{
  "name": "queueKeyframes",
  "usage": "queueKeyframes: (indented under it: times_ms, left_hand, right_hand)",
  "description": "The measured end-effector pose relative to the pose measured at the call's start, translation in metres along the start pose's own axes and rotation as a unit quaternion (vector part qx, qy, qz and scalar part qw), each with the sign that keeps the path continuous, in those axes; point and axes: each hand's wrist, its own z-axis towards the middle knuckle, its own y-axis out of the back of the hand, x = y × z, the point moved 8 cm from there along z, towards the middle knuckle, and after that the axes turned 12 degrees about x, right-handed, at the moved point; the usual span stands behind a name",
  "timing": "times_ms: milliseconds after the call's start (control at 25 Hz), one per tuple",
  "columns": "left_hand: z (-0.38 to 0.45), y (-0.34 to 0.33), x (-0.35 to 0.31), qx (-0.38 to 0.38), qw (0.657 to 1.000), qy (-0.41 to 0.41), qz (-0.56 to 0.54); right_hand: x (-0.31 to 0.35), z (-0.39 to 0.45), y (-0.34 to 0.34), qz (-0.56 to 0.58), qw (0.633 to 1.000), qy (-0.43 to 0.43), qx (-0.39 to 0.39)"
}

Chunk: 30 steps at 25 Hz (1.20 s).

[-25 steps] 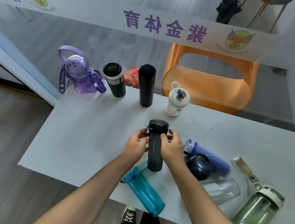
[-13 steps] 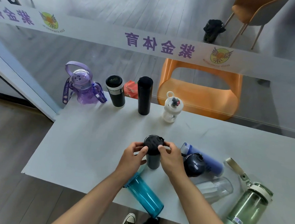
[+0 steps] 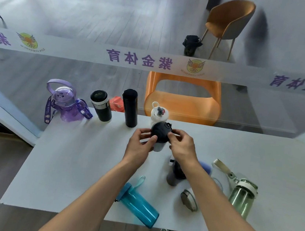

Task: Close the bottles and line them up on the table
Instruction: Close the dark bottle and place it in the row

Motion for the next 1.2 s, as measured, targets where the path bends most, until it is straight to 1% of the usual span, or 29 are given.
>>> queueKeyframes:
  times_ms: [80,160,320,480,680,840,1000,1200]
  left_hand:
    - [0.014,-0.021,-0.009,0.018,1.000,-0.011,-0.002]
    - [0.029,-0.042,-0.013,0.037,0.999,-0.006,0.000]
    - [0.064,-0.086,-0.012,0.063,0.997,0.040,0.008]
    - [0.106,-0.119,-0.007,0.056,0.996,0.072,0.013]
    - [0.147,-0.130,0.001,0.040,0.994,0.102,0.018]
    - [0.166,-0.128,0.000,0.024,0.994,0.107,0.003]
    - [0.177,-0.124,0.005,0.019,0.994,0.108,0.000]
    - [0.182,-0.125,0.005,0.032,0.994,0.107,0.000]
  right_hand:
    - [-0.003,0.010,0.023,0.007,1.000,0.005,-0.011]
    - [-0.010,0.025,0.045,0.011,1.000,0.003,-0.007]
    - [-0.031,0.067,0.092,0.011,1.000,-0.017,-0.001]
    - [-0.048,0.115,0.117,0.011,0.999,-0.029,0.020]
    - [-0.051,0.163,0.126,0.016,0.998,-0.042,0.046]
    - [-0.051,0.190,0.121,0.015,0.997,-0.035,0.061]
    - [-0.050,0.204,0.116,0.010,0.997,-0.029,0.070]
    - [-0.048,0.211,0.118,0.007,0.997,-0.030,0.064]
